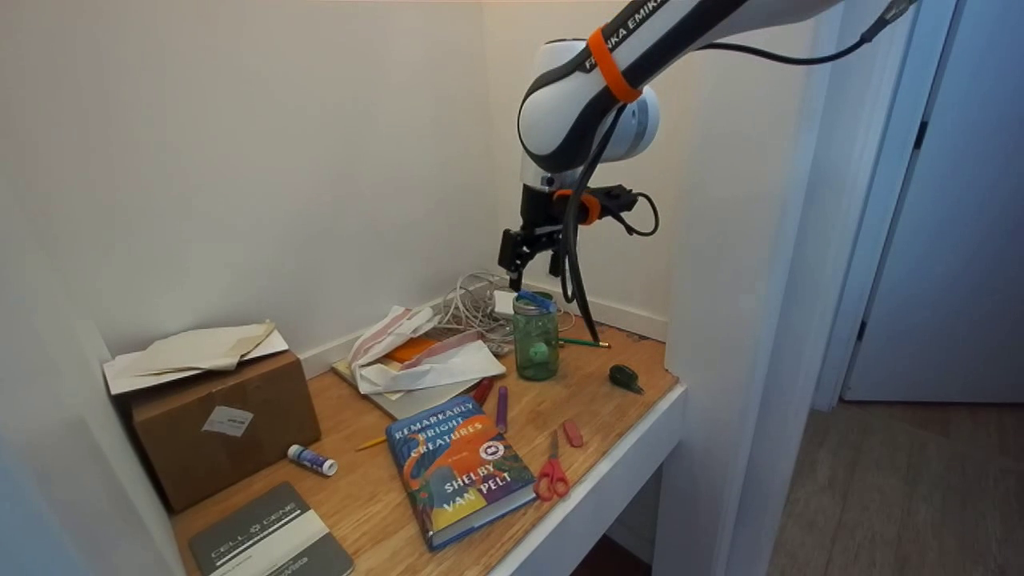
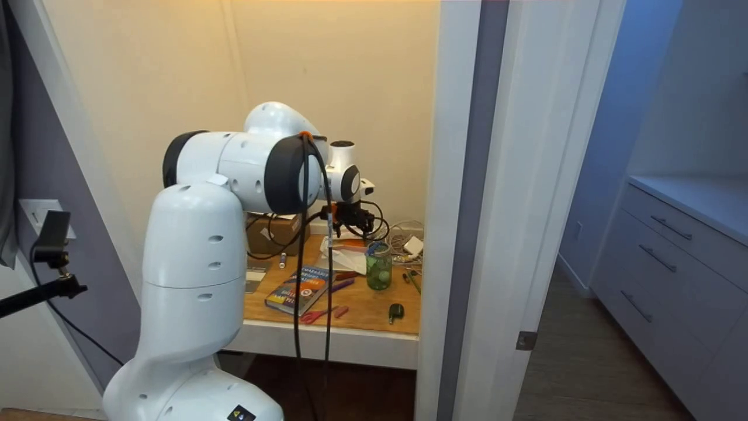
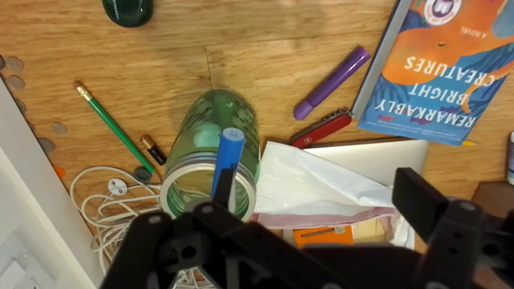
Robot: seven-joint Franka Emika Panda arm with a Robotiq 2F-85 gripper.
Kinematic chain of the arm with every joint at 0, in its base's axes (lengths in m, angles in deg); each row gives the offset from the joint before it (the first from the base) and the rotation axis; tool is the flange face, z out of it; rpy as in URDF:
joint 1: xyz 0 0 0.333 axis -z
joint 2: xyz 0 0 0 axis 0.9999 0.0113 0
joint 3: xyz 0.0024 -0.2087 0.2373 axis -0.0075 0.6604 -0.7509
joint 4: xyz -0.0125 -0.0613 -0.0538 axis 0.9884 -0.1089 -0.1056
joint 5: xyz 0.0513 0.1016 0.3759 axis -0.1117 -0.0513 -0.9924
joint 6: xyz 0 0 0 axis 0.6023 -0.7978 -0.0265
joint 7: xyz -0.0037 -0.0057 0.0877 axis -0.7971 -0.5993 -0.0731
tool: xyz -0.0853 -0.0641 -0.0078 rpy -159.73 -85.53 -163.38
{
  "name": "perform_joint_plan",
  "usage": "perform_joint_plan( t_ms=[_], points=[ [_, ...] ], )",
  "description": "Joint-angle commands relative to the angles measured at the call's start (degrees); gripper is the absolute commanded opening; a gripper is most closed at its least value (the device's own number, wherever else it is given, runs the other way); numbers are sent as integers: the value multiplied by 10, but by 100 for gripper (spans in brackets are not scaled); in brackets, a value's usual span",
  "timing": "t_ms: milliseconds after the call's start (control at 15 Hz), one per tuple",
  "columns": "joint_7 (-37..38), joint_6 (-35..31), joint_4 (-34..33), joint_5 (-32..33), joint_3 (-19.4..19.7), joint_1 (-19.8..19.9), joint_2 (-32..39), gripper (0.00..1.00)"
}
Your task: Put the blue marker on the table then put the purple marker on the green bottle
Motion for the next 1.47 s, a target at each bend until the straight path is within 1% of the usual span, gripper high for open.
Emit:
perform_joint_plan(
  t_ms=[0, 400, 667, 800, 867, 1000, 1067, 1200, 1267, 1333, 1400],
  points=[
    [-20, -82, 3, 6, 3, 6, 26, 100],
    [-11, -181, -1, 12, 23, 7, 65, 100],
    [-15, -227, -4, 5, 27, 12, 86, 99],
    [-16, -243, -6, 6, 29, 12, 95, 86],
    [-15, -249, -6, 6, 31, 12, 99, 74],
    [-15, -262, -6, 6, 33, 12, 105, 72],
    [-15, -267, -6, 5, 33, 13, 107, 66],
    [-13, -277, -4, 5, 35, 13, 110, 63],
    [-13, -280, -3, 4, 35, 13, 111, 69],
    [-13, -282, -3, 5, 37, 13, 112, 71],
    [-12, -284, -2, 4, 37, 14, 113, 69]
  ],
)
